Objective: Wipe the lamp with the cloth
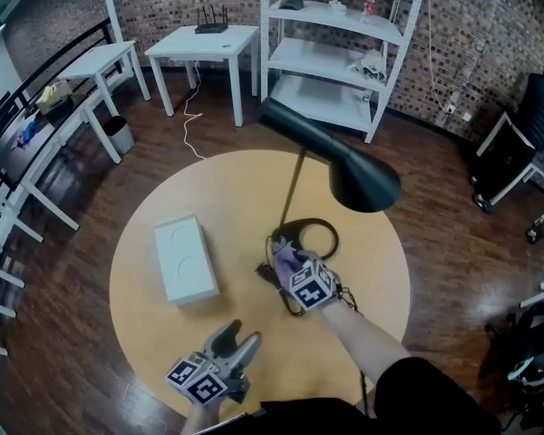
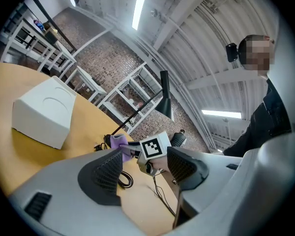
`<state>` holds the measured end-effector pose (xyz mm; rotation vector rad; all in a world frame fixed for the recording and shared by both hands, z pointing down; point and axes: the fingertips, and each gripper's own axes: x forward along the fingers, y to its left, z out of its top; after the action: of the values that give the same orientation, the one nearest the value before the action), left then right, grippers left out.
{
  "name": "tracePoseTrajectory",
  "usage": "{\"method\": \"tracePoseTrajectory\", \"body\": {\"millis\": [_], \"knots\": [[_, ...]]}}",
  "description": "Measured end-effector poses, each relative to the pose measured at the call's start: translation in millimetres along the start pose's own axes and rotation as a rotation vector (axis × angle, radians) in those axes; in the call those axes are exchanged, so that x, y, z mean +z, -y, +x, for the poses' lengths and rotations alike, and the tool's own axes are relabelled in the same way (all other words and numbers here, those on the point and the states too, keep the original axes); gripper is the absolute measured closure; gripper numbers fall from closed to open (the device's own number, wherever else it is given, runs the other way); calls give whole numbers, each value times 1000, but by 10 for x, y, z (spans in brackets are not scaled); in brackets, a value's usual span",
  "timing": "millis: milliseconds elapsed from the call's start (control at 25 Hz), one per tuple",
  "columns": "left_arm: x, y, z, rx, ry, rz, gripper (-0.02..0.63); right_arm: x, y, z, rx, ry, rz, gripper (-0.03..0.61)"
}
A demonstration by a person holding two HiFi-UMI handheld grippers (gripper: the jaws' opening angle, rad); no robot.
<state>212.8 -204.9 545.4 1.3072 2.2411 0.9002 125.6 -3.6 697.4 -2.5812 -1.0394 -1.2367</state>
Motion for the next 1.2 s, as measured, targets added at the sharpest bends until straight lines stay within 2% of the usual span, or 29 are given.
{"method": "tracePoseTrajectory", "body": {"millis": [120, 200, 320, 520, 640, 800, 960, 1200], "knots": [[47, -53, -83, 18, 21, -9, 344, 430, 33, 102, -51, 27, -90, 485], [49, -70, -143, 30, 33, -18, 344, 564, 81, 187, -78, 16, -72, 485], [75, -108, -205, 41, 53, -31, 344, 423, 116, 418, -92, -36, -21, 485], [132, -199, -184, 48, 69, -45, 344, 277, 97, 552, -122, -76, -94, 485], [69, -207, -167, 42, 61, -52, 344, 300, 53, 479, -80, -84, -72, 485], [22, -160, -125, 28, 52, -57, 344, 213, 90, 384, -60, -119, -101, 485], [-8, -83, -114, 11, 43, -53, 344, 31, 115, 348, -36, -119, -57, 483], [-108, -24, -105, -3, 0, -36, 344, -377, 250, 93, -86, -164, -85, 483]]}}
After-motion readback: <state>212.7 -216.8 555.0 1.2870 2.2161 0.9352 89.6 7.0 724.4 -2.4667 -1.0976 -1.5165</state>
